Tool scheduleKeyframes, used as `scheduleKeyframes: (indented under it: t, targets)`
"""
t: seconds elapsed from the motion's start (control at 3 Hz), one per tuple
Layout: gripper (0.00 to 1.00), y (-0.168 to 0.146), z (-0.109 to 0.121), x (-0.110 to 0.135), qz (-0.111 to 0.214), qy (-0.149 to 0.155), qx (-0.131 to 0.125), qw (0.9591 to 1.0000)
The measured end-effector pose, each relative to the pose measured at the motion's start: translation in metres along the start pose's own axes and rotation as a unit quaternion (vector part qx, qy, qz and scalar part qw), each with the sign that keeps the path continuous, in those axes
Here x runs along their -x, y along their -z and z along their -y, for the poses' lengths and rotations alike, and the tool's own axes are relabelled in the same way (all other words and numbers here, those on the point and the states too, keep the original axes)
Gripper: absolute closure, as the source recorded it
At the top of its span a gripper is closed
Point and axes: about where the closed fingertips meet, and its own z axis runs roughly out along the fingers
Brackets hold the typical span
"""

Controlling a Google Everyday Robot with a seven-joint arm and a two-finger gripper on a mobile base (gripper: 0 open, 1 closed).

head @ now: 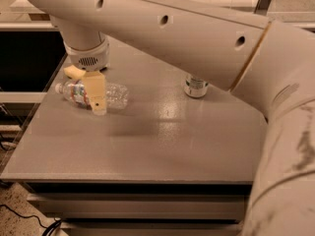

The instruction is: Pick water bottle

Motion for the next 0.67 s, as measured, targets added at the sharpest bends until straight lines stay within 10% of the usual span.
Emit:
scheduleKeyframes:
  t: [0.67]
  targets:
    - [0.16, -0.038, 0.003, 0.005, 0.048, -0.020, 0.037, 0.9980]
